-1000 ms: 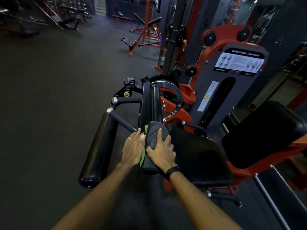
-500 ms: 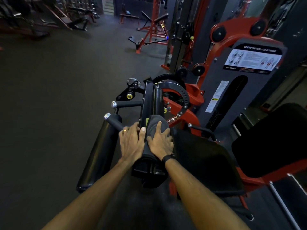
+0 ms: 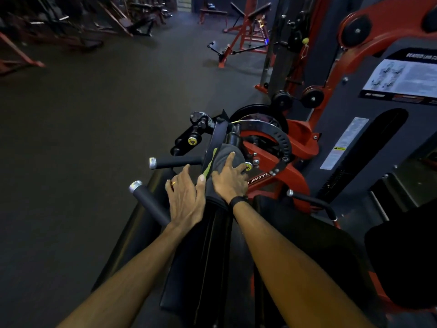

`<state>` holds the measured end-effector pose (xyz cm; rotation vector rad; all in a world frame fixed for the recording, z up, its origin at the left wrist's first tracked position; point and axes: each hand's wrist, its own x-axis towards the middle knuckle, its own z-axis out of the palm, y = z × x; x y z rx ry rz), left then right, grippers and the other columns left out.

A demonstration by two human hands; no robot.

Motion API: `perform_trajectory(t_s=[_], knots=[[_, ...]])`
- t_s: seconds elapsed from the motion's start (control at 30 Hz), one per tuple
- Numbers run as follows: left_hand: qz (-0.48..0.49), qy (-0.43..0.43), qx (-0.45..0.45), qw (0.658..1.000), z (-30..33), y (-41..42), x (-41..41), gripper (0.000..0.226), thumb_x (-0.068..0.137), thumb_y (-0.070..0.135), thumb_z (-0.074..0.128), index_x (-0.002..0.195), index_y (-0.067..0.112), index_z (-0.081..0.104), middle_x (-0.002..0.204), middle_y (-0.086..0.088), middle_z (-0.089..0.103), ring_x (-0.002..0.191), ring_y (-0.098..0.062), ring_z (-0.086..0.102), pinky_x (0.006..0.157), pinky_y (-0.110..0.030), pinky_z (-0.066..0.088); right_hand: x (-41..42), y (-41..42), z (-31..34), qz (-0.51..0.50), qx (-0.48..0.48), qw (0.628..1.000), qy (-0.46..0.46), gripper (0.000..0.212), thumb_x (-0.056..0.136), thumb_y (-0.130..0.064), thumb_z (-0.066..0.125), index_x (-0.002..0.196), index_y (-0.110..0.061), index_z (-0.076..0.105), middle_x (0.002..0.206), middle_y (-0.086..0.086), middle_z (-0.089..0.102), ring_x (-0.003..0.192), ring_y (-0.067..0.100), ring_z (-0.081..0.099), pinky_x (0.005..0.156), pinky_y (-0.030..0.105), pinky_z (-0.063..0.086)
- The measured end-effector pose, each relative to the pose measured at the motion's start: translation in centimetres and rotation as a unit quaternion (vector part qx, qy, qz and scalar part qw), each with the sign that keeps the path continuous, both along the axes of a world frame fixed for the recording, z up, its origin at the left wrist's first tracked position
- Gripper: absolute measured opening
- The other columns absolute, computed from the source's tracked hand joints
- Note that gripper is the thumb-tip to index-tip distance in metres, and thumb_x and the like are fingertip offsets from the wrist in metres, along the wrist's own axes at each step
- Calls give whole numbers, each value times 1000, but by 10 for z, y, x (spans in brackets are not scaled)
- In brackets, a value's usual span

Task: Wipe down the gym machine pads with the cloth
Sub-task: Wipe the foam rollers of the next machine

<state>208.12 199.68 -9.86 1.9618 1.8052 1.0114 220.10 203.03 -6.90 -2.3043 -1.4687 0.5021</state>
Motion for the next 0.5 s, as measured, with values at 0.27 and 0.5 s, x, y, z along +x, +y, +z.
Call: perform_trajectory(t_s=[0.27,0.5], knots=[[-6,41,33,999,-4,-2,3,87,97,69,3,152,7,31,141,-9,51,131,-27,46,119,-60,11,25,68,2,-3,0,1000,8,82,99,-43,51,160,-22,0,160,30,8,136,52,33,104,54,39],[0,54,26,998,-7,2,2,88,96,72,4,155,10,21,144,-6,45,135,-24,43,120,-56,-7,41,111,1,-17,5,1000,12,81,99,-44,51,161,-25,2,161,28,9,137,51,33,105,53,38]])
